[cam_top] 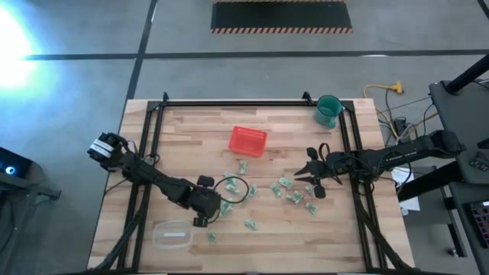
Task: Pick and place items into bin
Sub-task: Put the stevia packet into the orange bin
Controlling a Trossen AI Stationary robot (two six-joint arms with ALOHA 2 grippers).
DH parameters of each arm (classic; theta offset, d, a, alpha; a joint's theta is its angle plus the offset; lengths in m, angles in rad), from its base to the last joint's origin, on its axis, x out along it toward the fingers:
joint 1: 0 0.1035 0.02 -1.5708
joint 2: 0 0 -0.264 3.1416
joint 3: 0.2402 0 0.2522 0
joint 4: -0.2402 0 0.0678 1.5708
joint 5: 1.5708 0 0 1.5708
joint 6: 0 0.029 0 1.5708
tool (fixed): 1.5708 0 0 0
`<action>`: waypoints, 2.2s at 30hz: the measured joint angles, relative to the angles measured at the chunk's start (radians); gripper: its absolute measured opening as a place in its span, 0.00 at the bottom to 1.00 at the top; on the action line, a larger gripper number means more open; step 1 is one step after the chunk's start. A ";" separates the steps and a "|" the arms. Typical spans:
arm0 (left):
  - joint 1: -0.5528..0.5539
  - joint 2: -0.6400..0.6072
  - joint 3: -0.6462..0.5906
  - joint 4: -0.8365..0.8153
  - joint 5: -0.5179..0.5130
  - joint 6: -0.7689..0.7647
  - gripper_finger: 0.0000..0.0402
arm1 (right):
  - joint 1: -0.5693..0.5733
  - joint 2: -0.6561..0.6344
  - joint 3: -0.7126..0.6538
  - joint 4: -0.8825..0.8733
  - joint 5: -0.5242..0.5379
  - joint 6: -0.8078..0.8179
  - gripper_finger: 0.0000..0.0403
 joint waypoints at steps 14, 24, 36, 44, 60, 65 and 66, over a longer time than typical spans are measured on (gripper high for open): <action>0.003 -0.011 0.009 -0.033 -0.072 0.050 0.01 | 0.001 0.000 -0.004 0.000 0.000 -0.001 0.18; 0.020 -0.115 0.020 -0.024 -0.325 0.205 0.00 | 0.000 0.000 -0.004 0.003 0.004 -0.048 0.18; 0.327 -0.180 0.012 0.199 -0.491 0.560 0.00 | 0.000 0.000 -0.004 0.034 0.058 -0.143 0.18; 0.615 -0.140 0.060 0.294 -0.200 0.748 0.00 | 0.000 0.000 -0.004 0.039 0.065 -0.142 0.18; 0.756 0.091 0.204 0.298 0.012 0.808 0.01 | 0.001 0.006 -0.004 0.049 0.064 -0.086 0.18; 0.751 0.109 0.217 0.295 0.010 0.830 0.12 | 0.000 0.013 -0.004 0.047 0.064 -0.079 0.18; 0.750 0.109 0.221 0.298 0.010 0.829 0.16 | 0.001 0.015 -0.004 0.047 0.064 -0.078 0.18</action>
